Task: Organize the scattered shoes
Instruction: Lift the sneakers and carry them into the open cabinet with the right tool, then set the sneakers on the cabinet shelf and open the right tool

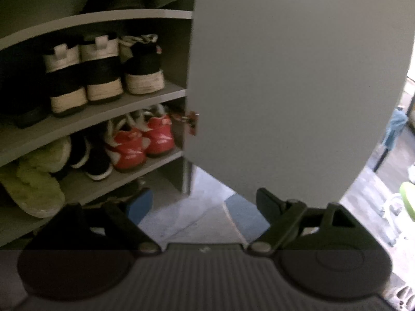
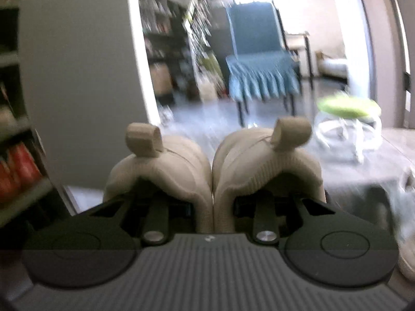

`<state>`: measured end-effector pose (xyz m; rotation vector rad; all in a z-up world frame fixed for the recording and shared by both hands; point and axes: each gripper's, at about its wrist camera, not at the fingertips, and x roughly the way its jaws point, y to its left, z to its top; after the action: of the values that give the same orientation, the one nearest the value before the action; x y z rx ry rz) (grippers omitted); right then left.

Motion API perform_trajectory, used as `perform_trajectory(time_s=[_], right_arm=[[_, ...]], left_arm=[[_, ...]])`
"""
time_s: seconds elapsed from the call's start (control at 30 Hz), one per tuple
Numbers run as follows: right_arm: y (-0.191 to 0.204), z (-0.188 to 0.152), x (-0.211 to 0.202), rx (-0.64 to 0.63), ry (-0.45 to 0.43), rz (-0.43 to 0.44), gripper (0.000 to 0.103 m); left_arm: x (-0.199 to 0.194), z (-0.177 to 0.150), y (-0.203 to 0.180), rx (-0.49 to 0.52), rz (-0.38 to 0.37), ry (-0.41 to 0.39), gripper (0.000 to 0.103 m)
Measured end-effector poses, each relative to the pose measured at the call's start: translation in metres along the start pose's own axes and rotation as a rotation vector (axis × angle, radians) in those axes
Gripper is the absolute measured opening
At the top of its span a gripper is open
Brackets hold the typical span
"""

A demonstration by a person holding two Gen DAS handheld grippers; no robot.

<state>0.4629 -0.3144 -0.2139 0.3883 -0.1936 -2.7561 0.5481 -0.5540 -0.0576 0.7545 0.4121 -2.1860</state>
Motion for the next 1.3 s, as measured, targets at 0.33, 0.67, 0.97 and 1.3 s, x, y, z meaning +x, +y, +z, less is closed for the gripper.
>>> perform_trajectory(time_s=[0.33,0.67,0.97,1.3], right_arm=[[0.073,0.123,-0.033,-0.138,-0.223,0.378,0.031],[0.148,0.195,-0.050,-0.105,-0.196,0.723,0.031],[0.280,0.237,-0.056,-0.189,-0.077,0.988,0.032],[0.439,0.242,-0.082,-0.321,0.129,1.199,0.031]], left_arm=[[-0.010,0.041,0.058,-0.177,0.210,-0.090,0.089],[-0.057,0.052,0.126,-0.350,0.364,-0.159,0.093],[-0.112,0.049,0.142,-0.348,0.391,-0.204,0.097],[-0.130,0.043,0.132,-0.200,0.410,-0.186,0.102]])
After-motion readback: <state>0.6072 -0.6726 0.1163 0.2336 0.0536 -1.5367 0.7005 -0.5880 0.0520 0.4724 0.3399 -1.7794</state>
